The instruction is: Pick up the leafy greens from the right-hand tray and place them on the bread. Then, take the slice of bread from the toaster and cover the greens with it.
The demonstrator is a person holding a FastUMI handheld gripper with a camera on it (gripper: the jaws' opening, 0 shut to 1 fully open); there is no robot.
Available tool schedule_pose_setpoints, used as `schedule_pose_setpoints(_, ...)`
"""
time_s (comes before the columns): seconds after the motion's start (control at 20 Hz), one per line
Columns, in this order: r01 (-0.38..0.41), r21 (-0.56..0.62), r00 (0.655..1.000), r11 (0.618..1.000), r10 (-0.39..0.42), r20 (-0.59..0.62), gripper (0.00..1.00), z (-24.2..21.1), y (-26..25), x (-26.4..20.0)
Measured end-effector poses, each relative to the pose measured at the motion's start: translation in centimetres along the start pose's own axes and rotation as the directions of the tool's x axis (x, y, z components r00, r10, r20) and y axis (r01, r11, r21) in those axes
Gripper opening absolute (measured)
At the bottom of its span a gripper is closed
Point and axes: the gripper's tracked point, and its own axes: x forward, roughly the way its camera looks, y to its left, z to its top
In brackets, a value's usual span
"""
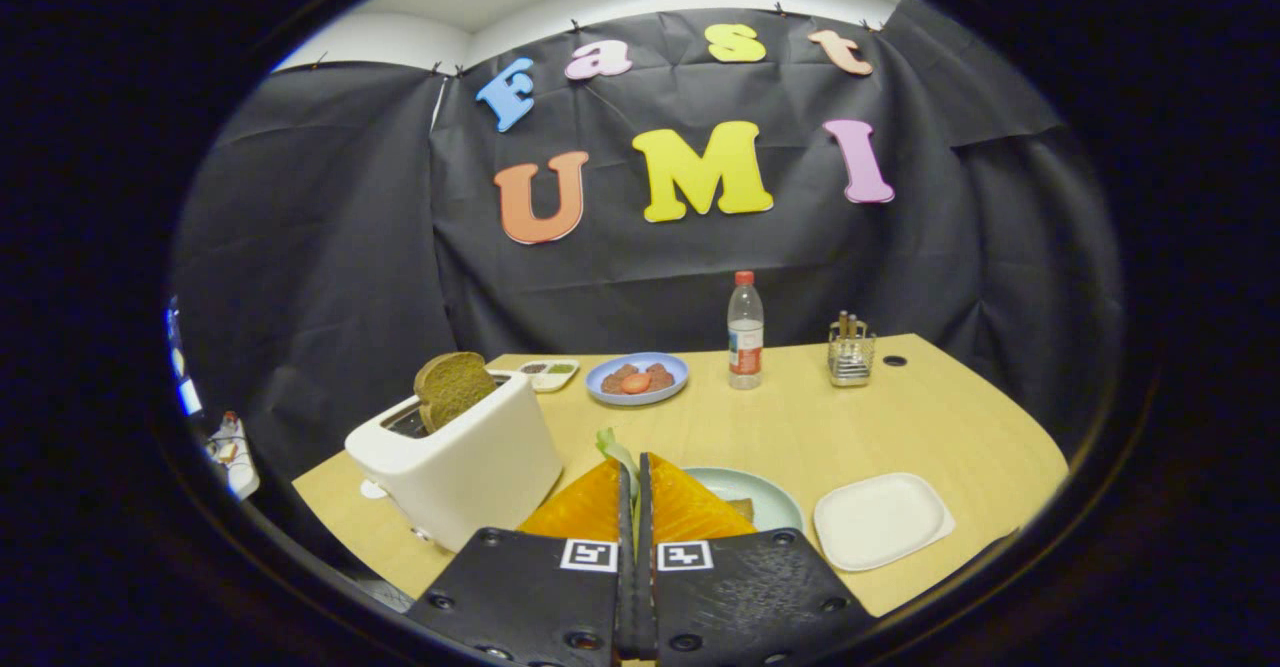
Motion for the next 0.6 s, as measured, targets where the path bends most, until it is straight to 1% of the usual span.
schedule_pose_setpoints(0.2, -0.100, 0.090, 0.994, 0.991, 0.102, -0.025, 0.00, -0.8, 3.5, 1.2)
schedule_pose_setpoints(0.35, -0.138, 0.176, 0.987, 0.975, 0.150, -0.057, 0.00, -2.0, 3.9, 1.9)
schedule_pose_setpoints(0.45, -0.135, 0.211, 0.986, 0.968, 0.153, -0.071, 0.00, -2.5, 3.2, 2.3)
schedule_pose_setpoints(0.5, -0.120, 0.208, 0.987, 0.971, 0.138, -0.076, 0.00, -2.6, 2.5, 2.5)
schedule_pose_setpoints(0.6, -0.054, 0.173, 0.993, 0.983, 0.071, -0.093, 0.00, -3.2, 0.4, 2.9)
